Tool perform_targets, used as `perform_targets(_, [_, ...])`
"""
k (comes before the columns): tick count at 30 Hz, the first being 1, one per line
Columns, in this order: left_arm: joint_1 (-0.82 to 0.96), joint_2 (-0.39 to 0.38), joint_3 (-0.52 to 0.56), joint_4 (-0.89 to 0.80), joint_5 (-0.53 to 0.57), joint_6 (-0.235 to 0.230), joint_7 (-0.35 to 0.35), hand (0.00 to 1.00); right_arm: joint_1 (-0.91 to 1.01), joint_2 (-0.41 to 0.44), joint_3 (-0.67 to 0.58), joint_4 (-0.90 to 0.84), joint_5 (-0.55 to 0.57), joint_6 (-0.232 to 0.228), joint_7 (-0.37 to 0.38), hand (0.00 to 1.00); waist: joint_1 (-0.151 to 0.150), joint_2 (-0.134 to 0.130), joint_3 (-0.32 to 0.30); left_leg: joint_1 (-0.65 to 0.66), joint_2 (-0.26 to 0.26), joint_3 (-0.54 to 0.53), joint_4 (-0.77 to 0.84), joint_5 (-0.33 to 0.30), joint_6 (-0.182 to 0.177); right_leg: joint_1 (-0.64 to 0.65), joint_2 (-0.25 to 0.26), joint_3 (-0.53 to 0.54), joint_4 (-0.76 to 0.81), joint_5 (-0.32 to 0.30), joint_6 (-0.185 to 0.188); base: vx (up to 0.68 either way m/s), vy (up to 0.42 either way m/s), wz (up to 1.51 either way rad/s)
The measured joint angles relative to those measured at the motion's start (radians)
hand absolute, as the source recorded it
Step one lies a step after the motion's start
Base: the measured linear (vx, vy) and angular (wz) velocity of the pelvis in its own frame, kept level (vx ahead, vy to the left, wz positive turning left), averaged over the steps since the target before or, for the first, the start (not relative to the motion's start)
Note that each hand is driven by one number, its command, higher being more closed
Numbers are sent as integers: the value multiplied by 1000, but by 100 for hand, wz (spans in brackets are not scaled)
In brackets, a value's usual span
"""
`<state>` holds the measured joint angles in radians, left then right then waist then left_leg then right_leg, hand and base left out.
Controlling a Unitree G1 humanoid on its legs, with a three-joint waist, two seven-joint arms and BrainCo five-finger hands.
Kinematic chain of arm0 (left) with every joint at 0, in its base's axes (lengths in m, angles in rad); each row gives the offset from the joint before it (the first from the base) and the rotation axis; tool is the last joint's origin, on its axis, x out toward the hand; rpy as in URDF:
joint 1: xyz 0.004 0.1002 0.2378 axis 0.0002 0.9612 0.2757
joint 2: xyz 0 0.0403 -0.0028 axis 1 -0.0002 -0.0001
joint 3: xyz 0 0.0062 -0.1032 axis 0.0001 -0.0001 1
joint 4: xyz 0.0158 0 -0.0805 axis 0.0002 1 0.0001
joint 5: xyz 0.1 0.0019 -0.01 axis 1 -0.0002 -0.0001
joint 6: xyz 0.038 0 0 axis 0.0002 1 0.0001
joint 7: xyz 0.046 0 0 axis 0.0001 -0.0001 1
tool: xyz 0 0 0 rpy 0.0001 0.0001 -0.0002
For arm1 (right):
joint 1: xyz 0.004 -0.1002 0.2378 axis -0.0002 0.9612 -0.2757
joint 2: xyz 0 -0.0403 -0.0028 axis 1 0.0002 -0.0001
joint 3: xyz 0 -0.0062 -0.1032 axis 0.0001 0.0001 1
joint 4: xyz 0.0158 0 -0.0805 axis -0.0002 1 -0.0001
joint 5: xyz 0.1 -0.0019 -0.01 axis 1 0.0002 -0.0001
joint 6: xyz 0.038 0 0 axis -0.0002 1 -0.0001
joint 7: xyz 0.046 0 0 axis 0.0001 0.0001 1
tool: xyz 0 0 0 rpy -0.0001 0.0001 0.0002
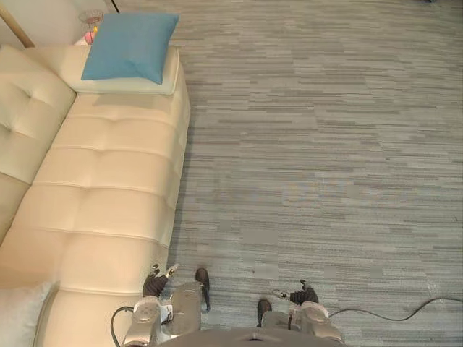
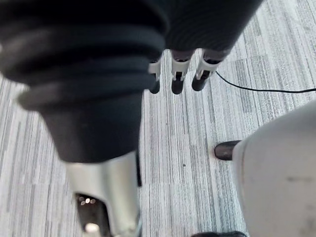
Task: Pick up cushions and gather them together orderly.
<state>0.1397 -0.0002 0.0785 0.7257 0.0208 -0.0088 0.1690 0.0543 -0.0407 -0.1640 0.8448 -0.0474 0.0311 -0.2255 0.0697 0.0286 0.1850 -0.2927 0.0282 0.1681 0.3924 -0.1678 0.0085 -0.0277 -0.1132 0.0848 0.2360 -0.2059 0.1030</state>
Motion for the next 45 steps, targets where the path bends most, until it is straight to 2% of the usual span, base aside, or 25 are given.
perform_targets(2, [2,-1,-1,10,-4,0,2,0,-19,-1,-1,10,-17,0,5,0,18,-10,-15,50,-22,62,7,-61,31,-108,-25,43,274,-45,78,360,226,-54])
perform_targets(4, [7,11,-7,24,-17,5,2,0,-16,5,3,7,-30,-1,6,0,1,-15,-16,132,-38,92,0,-92,57,-203,-25,29,605,2,151,450,124,-39])
perform_targets(6, [11,21,-13,31,-17,8,3,0,-20,5,4,3,-33,-3,6,0,-14,-30,-9,221,-58,108,-34,-120,72,-252,-49,-56,778,-3,76,432,42,-31])
perform_targets(8, [12,22,-27,35,-17,9,6,0,-29,-2,5,-5,-38,-8,6,0,-32,-24,-1,333,-51,111,-99,-141,66,-315,-62,-229,820,-69,-33,463,-9,-20])
perform_targets(10, [9,20,-44,38,-17,9,6,0,-42,-9,6,-10,-37,-15,7,0,-49,-6,15,415,-26,110,-155,-140,65,-366,-51,-335,684,-105,-70,470,-69,-2])
perform_targets(12, [-7,19,-54,41,-17,9,6,0,-51,-6,5,-21,-36,-17,7,0,-63,-4,20,455,3,104,-179,-141,64,-413,-28,-351,507,-85,-70,537,-140,19])
perform_targets(14, [-20,23,-70,57,-13,9,4,0,-50,-5,5,-38,-39,-10,6,0,-79,-24,28,541,26,62,-242,-136,46,-419,-7,-291,57,129,-40,532,-222,53])
perform_targets(16, [-20,36,-73,69,-7,8,5,0,-39,-2,4,-36,-36,-6,7,0,-81,-49,27,579,18,31,-262,-140,5,-408,-16,-257,-47,269,-28,459,-219,32])
perform_targets(17, [-31,33,-74,90,-6,9,6,0,-43,-7,2,-38,-38,-6,5,0,-84,-48,25,600,36,-7,-261,-149,-11,-405,-12,-249,-11,372,-65,559,-295,21])
perform_targets(19, [-59,7,-79,119,3,9,6,0,-66,-36,-10,-45,-39,-8,5,0,-89,15,28,581,91,-97,-189,-116,-51,-474,14,-266,207,230,-107,592,-324,14])
perform_targets(22, [-61,-10,-77,132,16,9,5,0,-69,-46,-18,-44,-39,-12,4,0,-98,45,35,485,143,-165,103,-46,-99,-413,24,-321,275,128,-121,473,-247,33])
perform_targets(23, [-57,-16,-76,118,23,9,2,0,-55,-45,-8,-44,-40,-8,4,0,-92,55,36,384,176,-185,354,83,-132,-339,41,-341,265,84,-136,571,-221,28])
perform_targets(24, [-58,-16,-77,104,23,7,1,0,-51,-36,5,-43,-40,-8,3,0,-72,58,36,289,214,-150,564,65,-135,-285,55,-348,255,52,-152,566,-193,12])
perform_targets(26, [-59,-14,-77,81,23,9,1,0,-49,-8,2,-43,-39,-8,1,0,-63,51,40,164,241,-69,690,-5,-104,-194,69,-350,206,19,-165,468,-107,4])
perform_targets(29, [-51,-17,-79,33,21,8,1,0,-33,0,3,-43,-38,-5,0,0,-41,46,43,29,216,20,614,-68,-59,-55,63,-356,95,1,-146,479,-11,19])
perform_targets(31, [-46,-11,-78,8,22,7,3,0,-28,-7,-5,-41,-38,-5,-3,0,-23,41,44,-45,145,60,296,-67,-50,41,37,-375,17,-7,-121,546,140,14])
perform_targets(33, [-40,-11,-77,-5,22,7,4,0,-29,-11,-9,-41,-38,-5,-5,0,-8,40,46,-46,95,64,-10,17,-68,89,23,-375,-29,-15,-95,441,156,-1])
perform_targets(35, [-27,-6,-69,-8,22,6,6,0,-29,-9,-4,-34,-39,-4,-5,0,20,42,41,-34,84,70,-199,197,-78,162,27,-352,-97,-30,-57,436,191,-29])
perform_targets(36, [-27,-6,-49,-6,20,6,6,0,-35,0,-2,-26,-39,-3,-5,0,35,26,26,-28,61,80,-190,251,-17,191,17,-329,-129,-30,-51,711,247,-29])
perform_targets(37, [-30,-2,-32,-7,21,6,7,0,-48,7,4,-2,-40,-2,-3,0,34,-3,24,-41,40,82,-150,209,29,204,-7,-307,-151,-8,-49,606,206,-12])
perform_targets(40, [-30,-5,24,-8,8,-1,8,0,-69,8,5,5,-59,3,-2,0,42,-28,19,-60,23,94,17,101,71,200,-58,-209,-69,35,-8,562,255,-9])
perform_targets(41, [-26,-6,31,5,-11,-1,18,0,-71,7,6,6,-78,0,-2,0,43,-28,13,-18,17,108,49,20,73,163,-72,-171,86,31,21,508,241,-23])
perform_targets(43, [-29,6,28,36,-19,0,27,0,-69,8,22,6,-78,-1,0,0,28,-44,3,38,-14,112,46,-40,79,41,-115,-129,408,82,107,553,222,2])
perform_targets(44, [-29,24,20,47,-19,8,27,0,-57,9,36,6,-78,0,3,0,9,-61,4,100,-41,102,35,-70,86,-50,-133,-106,660,104,130,407,123,29])
perform_targets(45, [-29,27,20,52,-19,11,29,0,-49,8,36,5,-78,0,3,0,8,-62,4,129,-47,98,28,-81,88,-76,-139,-111,731,95,115,571,122,42])
